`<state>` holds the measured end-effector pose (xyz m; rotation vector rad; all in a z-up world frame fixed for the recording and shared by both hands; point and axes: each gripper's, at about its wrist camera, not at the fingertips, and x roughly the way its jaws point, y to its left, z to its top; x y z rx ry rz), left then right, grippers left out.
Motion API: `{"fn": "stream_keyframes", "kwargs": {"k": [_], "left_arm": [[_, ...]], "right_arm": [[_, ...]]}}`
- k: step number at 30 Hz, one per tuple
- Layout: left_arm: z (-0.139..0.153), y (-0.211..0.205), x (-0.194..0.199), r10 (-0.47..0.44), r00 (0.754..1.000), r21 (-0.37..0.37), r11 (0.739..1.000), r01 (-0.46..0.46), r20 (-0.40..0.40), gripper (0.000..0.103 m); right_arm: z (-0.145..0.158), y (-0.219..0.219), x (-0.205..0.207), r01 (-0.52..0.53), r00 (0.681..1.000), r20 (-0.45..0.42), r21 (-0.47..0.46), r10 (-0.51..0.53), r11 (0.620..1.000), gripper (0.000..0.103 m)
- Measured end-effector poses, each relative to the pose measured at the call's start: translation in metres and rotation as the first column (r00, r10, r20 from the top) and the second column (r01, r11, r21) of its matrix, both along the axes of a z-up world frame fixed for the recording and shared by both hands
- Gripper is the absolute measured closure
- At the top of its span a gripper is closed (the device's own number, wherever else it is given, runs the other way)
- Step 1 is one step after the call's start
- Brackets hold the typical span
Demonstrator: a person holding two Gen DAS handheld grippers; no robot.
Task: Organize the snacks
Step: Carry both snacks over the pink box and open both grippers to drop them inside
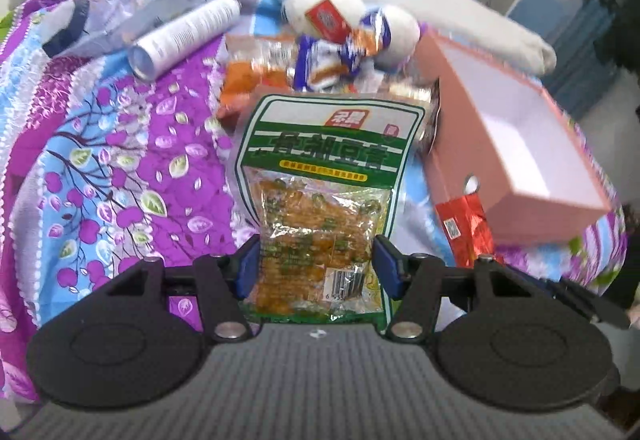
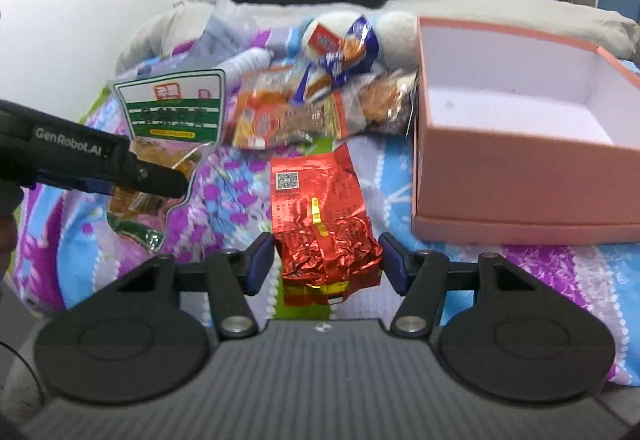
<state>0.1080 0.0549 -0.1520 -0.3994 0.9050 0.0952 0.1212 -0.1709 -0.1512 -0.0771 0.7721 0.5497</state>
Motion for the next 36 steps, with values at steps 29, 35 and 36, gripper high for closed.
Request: {"fn": "stream_keyframes", "kwargs": {"k": [29,35,36], "left_arm": [[0.117,-0.033,0.031,-0.025,0.964,-0.071,0.996,0.045,0.266,0.039],[0.128,-0.055,0.063,-0.074,0.952,-0.071,0.993,0.1,0.296,0.039],[0.128,-0.06,0.069,-0.086,0.952,-0.064,0.992,0.11,0.294,0.039]], "right_arm": [[0.107,-0.031,0.027,0.089,0.961,0.246,0.152,-0.125,0.984,0.043],[0.113,-0.048,0.047,0.134,0.944,0.28,0.164,-0.176,0.977,0.043],[0.112,-0.051,0.049,0.142,0.942,0.28,0.167,-0.185,0.976,0.043]]}}
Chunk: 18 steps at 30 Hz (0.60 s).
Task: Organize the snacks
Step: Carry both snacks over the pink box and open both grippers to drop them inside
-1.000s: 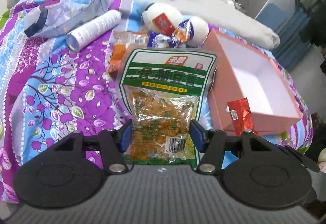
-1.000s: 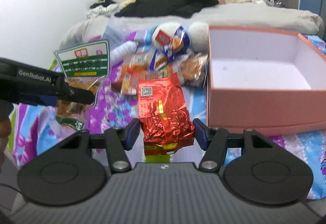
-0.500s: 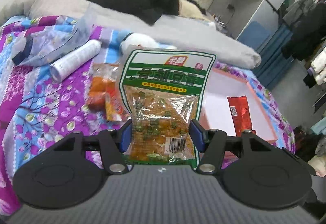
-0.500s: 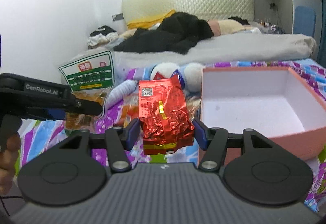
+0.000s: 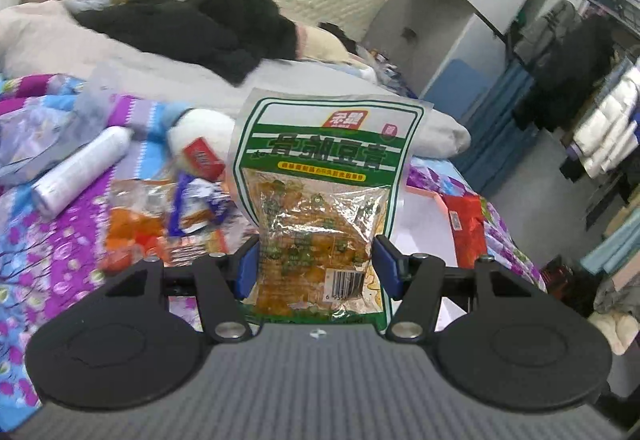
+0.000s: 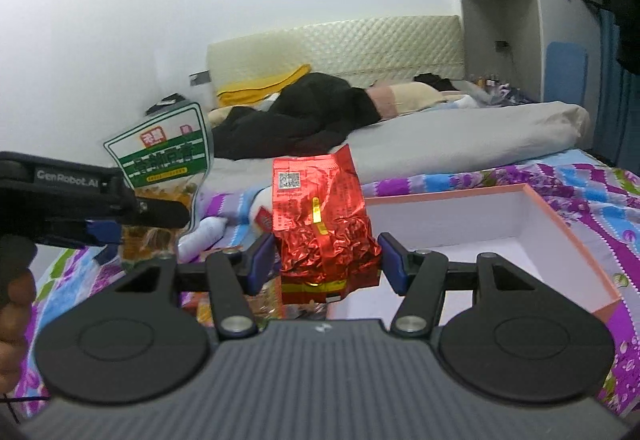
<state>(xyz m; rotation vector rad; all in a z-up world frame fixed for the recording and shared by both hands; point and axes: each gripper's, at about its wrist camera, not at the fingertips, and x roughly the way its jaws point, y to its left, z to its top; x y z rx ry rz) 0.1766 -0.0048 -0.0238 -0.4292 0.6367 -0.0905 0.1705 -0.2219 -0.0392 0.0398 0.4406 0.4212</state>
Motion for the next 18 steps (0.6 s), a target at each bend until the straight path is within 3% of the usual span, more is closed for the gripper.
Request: {"fn": "stream_keyframes", "kwargs": {"k": [9,18], "left_arm": [[-0.023,-0.037,0.063,-0.087,0.994,0.014,0.996,0.088,-0.068,0.039],[-0.062,-0.069,0.129,-0.158,0.973,0.027,0.986,0.165,-0.17,0.038]], "right_arm": [[-0.02,-0.028,0.039,0.084,0.996,-0.041,-0.021,-0.085,0.996,0.043],[-0.05,-0.048,0.086,0.129,0.983,-0.123,-0.067,-0.136,0.989,0.043]]}}
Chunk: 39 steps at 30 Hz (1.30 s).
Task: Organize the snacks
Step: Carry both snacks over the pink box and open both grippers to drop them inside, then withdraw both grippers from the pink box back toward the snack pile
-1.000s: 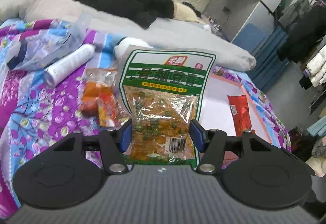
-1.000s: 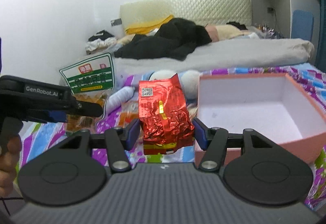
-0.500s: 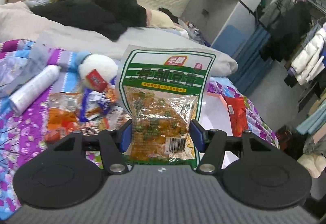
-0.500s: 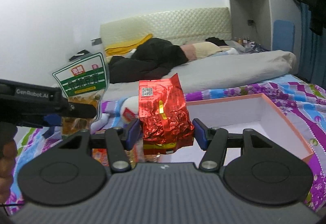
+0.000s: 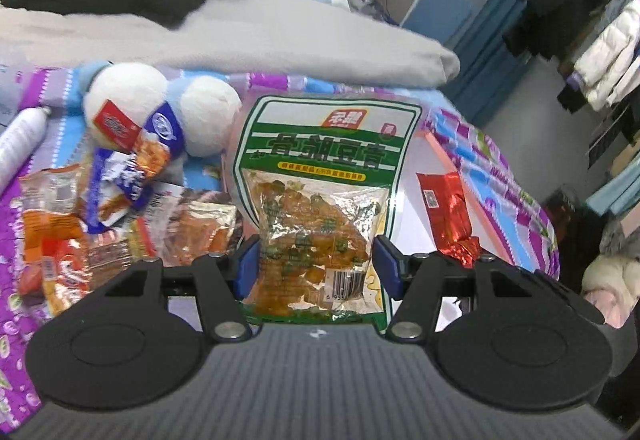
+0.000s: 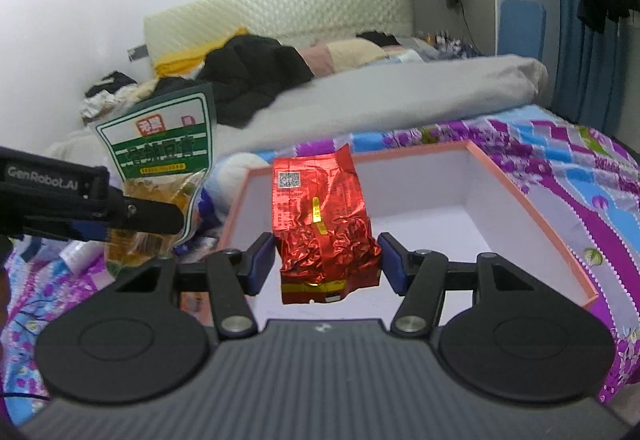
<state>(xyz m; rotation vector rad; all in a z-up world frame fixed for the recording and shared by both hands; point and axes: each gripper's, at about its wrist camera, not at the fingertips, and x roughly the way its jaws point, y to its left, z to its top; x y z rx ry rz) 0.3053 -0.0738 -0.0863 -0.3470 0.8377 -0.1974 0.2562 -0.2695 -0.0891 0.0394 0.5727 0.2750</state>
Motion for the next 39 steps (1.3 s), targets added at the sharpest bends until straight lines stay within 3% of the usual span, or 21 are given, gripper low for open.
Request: {"fn": "stream_keyframes", "kwargs": {"k": [12,15,17,27,39], "left_arm": [[-0.044,-0.015,0.066,-0.04,0.996,0.019,0.999,0.041,-0.081,0.038],[-0.048,-0.017,0.068,-0.056,0.995,0.046,0.997,0.06,-0.077,0.029],[-0.05,-0.017,0.068,-0.057,0.995,0.047,0.997,0.062,-0.083,0.023],[-0.005,-0.003,0.03,-0.033,0.999,0.071,0.997,0.032,0.005,0.023],[0.057,0.018,-0.073,-0.013,0.99,0.092,0.996,0.0,0.141,0.023]], "right_arm": [[-0.045,-0.009,0.048,0.017,0.993,-0.115,-0.015,-0.018,1.0,0.043],[-0.052,-0.008,0.053,0.021,0.99,-0.138,-0.014,-0.023,1.0,0.042],[-0.054,-0.007,0.055,0.012,0.989,-0.15,-0.013,-0.013,1.0,0.028],[-0.034,-0.002,0.035,0.0,0.994,-0.111,-0.004,0.0,1.0,0.025],[0.018,0.01,-0.039,-0.045,0.999,0.007,0.026,0.044,0.999,0.025]]}}
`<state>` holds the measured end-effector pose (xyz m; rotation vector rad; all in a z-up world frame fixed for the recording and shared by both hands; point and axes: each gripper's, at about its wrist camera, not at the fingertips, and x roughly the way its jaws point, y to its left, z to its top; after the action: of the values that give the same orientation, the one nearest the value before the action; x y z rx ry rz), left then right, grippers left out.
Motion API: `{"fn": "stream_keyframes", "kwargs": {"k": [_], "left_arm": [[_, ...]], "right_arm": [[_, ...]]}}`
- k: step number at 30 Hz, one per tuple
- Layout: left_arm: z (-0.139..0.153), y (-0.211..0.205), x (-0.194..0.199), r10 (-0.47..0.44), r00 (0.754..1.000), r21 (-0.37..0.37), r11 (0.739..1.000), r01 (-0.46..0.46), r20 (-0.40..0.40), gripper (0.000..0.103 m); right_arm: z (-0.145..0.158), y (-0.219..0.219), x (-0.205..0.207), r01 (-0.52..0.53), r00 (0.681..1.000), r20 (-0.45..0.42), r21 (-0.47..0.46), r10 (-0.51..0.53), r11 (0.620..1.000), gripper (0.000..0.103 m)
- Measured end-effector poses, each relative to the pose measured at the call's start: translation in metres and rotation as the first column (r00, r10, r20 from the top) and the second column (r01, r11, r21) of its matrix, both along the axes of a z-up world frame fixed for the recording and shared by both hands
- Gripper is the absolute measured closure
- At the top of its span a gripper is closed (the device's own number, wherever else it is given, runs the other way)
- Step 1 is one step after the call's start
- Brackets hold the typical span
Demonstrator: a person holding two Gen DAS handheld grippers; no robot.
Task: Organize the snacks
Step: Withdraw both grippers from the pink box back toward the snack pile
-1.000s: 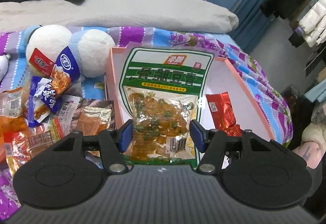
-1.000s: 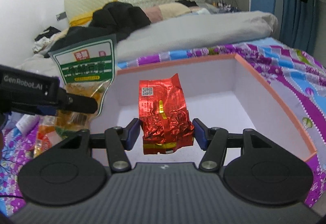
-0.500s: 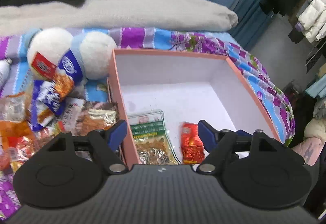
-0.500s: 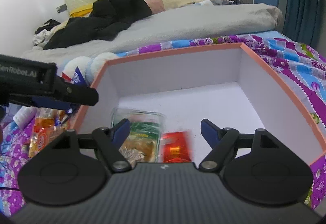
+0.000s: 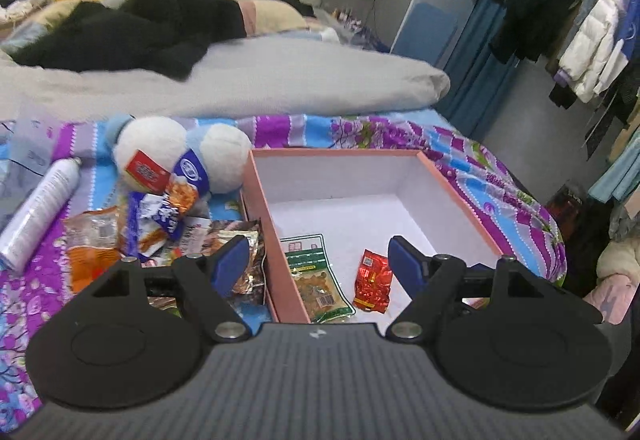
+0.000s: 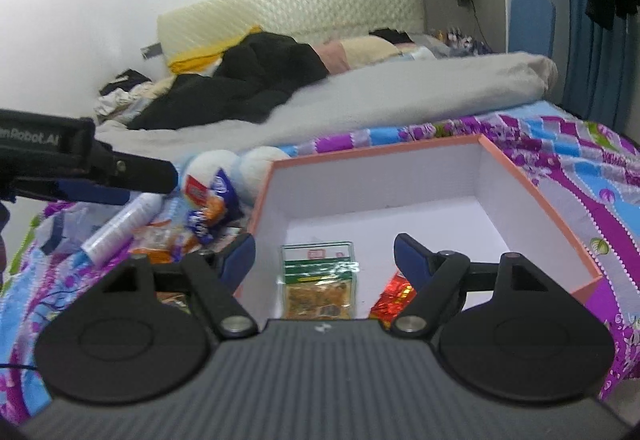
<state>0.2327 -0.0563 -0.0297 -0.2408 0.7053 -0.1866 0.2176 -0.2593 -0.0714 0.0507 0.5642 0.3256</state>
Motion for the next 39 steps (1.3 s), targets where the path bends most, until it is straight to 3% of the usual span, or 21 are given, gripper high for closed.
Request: {"fn": "stream_keyframes", "kwargs": {"k": [15,20,24,33,39], "left_arm": [[0.02,0.019,-0.132,0.06,0.993,0.02,0.998,-0.063,0.104,0.023],[0.019,0.031,-0.168,0.104,0.99,0.011,0.994,-0.106,0.098,0.023],[0.014,0.047,-0.185,0.166,0.983,-0.019,0.986,-0.165,0.079,0.022],[0.004,0.066,-0.2,0.204,0.977,-0.062,0.978,-0.2,0.063,0.022],[-0.004,0.071,-0.199,0.204,0.977,-0.03,0.979,-0.203,0.056,0.022]], "right_arm": [[0.021,0.011,-0.084,-0.053,0.998,0.046,0.04,0.051,0.998,0.025],[0.022,0.014,-0.106,-0.076,0.996,0.045,0.03,0.075,0.997,0.025],[0.018,0.018,-0.123,-0.083,0.996,0.04,0.03,0.082,0.996,0.025],[0.009,0.032,-0.136,-0.149,0.989,0.017,0.045,0.148,0.988,0.025],[0.007,0.044,-0.137,-0.163,0.986,0.031,0.02,0.163,0.986,0.025]]}}
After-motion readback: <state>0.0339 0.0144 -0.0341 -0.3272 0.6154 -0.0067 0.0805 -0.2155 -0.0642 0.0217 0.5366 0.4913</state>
